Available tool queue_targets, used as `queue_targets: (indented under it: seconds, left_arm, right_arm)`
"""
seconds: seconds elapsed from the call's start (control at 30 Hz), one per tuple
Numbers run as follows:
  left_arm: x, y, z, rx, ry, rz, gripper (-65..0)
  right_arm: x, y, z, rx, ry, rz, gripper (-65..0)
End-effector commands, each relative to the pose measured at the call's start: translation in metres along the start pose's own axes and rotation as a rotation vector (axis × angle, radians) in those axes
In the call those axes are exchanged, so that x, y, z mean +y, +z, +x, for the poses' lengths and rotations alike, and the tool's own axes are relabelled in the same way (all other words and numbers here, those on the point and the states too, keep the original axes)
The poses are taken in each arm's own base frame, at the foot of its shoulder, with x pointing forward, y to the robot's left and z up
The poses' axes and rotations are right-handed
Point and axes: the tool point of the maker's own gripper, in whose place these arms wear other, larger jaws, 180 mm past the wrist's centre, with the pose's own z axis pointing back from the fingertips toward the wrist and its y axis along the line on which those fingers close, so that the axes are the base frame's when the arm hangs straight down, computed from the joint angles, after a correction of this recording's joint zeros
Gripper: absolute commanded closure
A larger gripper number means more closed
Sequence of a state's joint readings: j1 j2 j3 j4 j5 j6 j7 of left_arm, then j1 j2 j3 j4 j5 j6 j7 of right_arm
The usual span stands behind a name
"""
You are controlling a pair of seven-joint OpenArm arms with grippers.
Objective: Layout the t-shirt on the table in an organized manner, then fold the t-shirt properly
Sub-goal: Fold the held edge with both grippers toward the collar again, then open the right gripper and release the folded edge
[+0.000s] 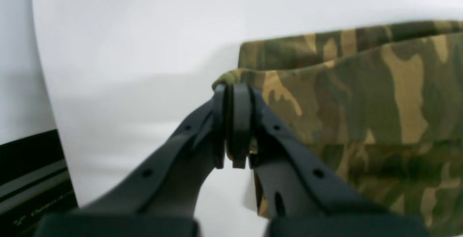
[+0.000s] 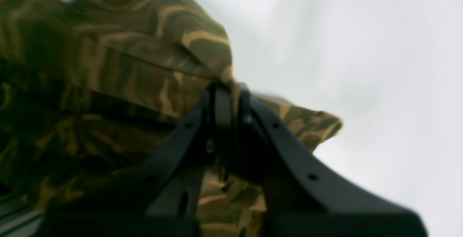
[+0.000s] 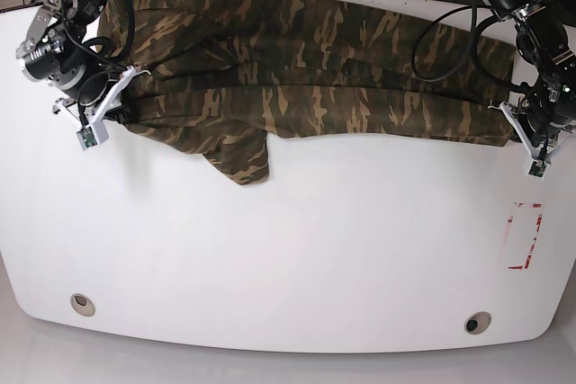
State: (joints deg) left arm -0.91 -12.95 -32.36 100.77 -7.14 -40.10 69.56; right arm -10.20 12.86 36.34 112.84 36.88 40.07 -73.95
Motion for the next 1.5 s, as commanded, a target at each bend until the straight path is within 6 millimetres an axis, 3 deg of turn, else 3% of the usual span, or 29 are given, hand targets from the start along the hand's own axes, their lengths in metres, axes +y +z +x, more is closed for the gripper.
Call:
queue_targets:
  seconds: [0.0,0.17,0.33,0.77,0.97,1.13,1.33,1.47]
  left_arm:
    - [0.017,0.009,0.002,-0.009,-0.024,0.049,-0.4]
    - [0.026,0.012,-0.009,0.024,-0.048,0.068,-0.4]
    - [0.023,0.011,-0.021,0.053,-0.055,0.06,-0.4]
    - [0.021,0.011,-0.052,0.13,-0.086,0.052,-0.8]
    - [0.017,0.011,-0.063,0.155,-0.096,0.042,-1.1]
    - [0.016,0.01,-0.066,0.163,-0.097,0.038,-2.2]
    - [0.012,0.009,-0.064,0.162,-0.112,0.03,-16.0]
    - [0.013,0.009,-0.063,0.162,-0.112,0.032,-22.1]
  right_arm:
    - [-0.012,0.011,0.001,0.0,0.004,-0.038,0.0]
    - [-0.021,0.019,-0.009,0.023,-0.029,-0.061,0.0]
    - [-0.024,0.025,-0.024,0.054,-0.05,-0.071,0.0]
    - [-0.014,0.028,-0.058,0.14,-0.075,-0.053,0.0]
    - [-0.013,0.029,-0.064,0.155,-0.08,-0.052,-1.1]
    - [-0.014,0.029,-0.065,0.156,-0.081,-0.055,-14.1]
    - [-0.013,0.032,-0.07,0.171,-0.083,-0.057,-40.3]
    - [-0.013,0.033,-0.072,0.175,-0.084,-0.055,-49.8]
